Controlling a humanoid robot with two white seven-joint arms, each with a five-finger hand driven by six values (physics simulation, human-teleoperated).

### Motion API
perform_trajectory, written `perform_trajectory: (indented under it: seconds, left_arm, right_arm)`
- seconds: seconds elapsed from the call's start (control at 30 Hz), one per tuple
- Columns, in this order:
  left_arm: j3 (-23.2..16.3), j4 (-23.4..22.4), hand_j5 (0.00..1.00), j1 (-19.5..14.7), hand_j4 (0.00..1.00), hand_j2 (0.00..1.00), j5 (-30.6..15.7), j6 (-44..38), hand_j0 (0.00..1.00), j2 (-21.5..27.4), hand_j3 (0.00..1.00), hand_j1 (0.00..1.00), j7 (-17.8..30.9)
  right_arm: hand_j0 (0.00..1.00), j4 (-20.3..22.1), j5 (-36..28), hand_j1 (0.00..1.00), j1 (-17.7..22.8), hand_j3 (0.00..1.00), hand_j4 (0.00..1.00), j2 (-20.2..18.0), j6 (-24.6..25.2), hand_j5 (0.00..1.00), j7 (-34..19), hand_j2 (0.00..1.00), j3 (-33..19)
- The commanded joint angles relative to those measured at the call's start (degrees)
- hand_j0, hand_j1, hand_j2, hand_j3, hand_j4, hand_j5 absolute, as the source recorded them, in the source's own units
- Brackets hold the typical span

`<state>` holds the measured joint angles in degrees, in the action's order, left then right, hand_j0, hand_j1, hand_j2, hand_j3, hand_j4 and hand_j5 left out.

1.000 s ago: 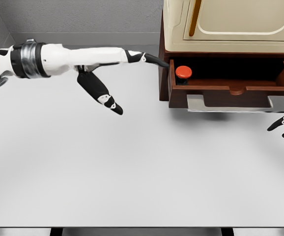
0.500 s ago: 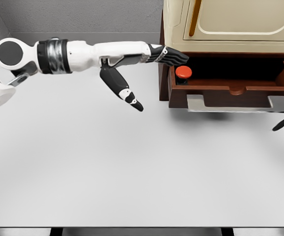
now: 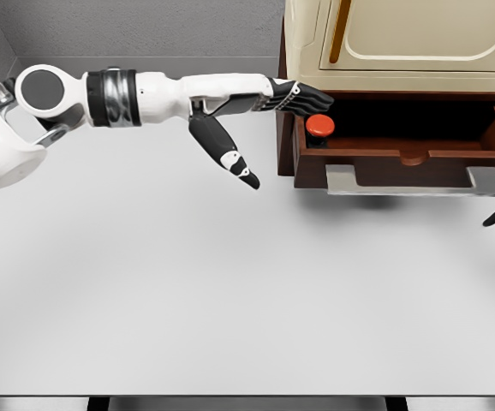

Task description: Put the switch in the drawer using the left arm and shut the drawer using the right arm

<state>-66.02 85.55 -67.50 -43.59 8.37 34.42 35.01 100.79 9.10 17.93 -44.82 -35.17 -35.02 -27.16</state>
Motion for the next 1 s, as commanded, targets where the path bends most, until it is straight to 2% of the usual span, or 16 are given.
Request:
perform_trajectory:
  seconds: [0.0,0.5,0.63,0.73,0.97]
  left_arm:
    - [-0.5,-0.4,1.0,0.0,1.0,1.0,0.0,-0.4,1.0,-0.7,1.0,1.0,0.0]
    - [-1.0,-0.5,1.0,0.1,1.0,1.0,0.2,-0.5,1.0,-0.7,1.0,1.0,0.0]
    - [-1.0,-1.4,1.0,0.0,1.0,1.0,0.3,-0.5,1.0,-0.8,1.0,1.0,0.0]
    - [-1.0,-5.3,1.0,0.0,1.0,1.0,2.4,-1.6,1.0,-3.7,1.0,1.0,0.0]
    - [-1.0,-5.2,1.0,0.1,1.0,1.0,2.5,-1.6,1.0,-3.7,1.0,1.0,0.0]
  right_arm:
    - [0.6,0.0,-0.4,0.6,0.0,0.6,0.6,0.3,0.2,0.6,0.0,0.6,0.2]
    - [0.59,0.0,-0.4,0.59,-0.9,0.59,0.59,0.7,0.2,0.59,0.0,0.59,2.7]
    - [0.59,0.0,-0.4,0.59,-1.0,0.59,0.59,0.6,0.2,0.59,0.0,0.59,2.7]
    - [0.59,0.0,-0.4,0.59,-1.3,0.59,0.59,0.4,0.2,0.59,0.0,0.59,2.7]
    - [0.58,0.0,-0.4,0.58,-1.2,0.58,0.58,0.3,0.2,0.58,0.0,0.58,2.8]
